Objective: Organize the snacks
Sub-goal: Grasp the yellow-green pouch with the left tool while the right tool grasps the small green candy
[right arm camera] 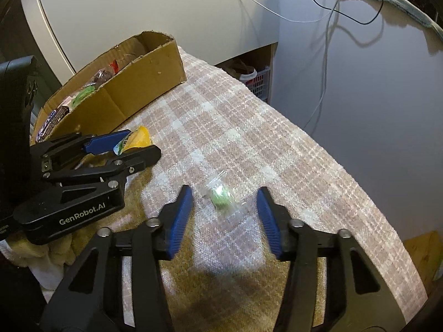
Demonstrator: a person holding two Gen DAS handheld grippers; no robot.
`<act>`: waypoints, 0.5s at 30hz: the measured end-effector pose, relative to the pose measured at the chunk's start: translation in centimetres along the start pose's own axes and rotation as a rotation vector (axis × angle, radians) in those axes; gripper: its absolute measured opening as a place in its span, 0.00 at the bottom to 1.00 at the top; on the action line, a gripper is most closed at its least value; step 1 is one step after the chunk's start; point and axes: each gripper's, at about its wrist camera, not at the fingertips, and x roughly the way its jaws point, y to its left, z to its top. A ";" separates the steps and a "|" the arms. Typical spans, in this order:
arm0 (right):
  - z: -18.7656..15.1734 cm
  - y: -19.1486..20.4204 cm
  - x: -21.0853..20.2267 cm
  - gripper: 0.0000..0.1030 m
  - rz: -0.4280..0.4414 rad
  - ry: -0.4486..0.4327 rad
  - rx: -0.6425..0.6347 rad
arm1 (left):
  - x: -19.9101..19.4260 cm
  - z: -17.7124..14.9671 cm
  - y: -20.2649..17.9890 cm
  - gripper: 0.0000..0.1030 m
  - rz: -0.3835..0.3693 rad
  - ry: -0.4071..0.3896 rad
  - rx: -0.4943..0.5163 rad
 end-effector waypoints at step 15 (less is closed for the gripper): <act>-0.6 0.0 -0.4 0.21 -0.007 0.007 0.004 | -0.3 0.0 0.7 0.20 -0.021 -0.013 -0.019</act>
